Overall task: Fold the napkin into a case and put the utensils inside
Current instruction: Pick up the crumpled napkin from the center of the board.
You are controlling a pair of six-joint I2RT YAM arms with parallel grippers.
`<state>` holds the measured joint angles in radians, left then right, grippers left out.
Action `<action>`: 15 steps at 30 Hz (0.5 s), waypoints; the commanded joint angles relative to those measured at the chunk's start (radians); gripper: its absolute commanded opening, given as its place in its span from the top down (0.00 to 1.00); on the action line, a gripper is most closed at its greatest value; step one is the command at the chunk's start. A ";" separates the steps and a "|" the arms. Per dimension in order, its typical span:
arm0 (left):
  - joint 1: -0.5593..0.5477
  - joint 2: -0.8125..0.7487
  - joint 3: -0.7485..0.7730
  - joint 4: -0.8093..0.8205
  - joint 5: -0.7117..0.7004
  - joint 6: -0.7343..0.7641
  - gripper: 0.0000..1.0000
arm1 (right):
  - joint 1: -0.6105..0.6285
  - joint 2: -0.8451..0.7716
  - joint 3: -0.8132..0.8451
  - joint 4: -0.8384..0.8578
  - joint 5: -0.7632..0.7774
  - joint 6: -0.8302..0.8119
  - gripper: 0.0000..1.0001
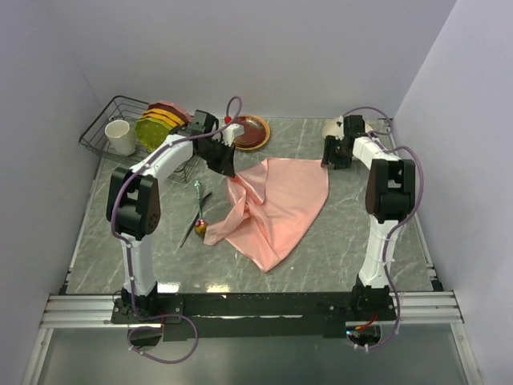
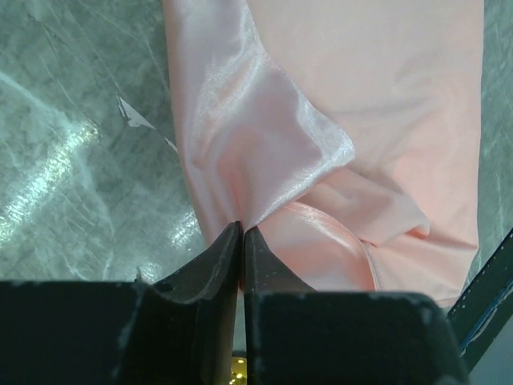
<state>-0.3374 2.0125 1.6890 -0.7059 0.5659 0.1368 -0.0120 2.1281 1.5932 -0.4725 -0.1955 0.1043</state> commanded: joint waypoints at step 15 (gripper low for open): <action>0.086 -0.032 0.069 -0.122 0.146 0.061 0.87 | 0.032 -0.084 0.027 -0.040 -0.136 0.000 1.00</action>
<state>-0.2394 2.0155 1.7306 -0.7753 0.6079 0.1642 0.0349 2.2234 1.7203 -0.5072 -0.2676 0.1104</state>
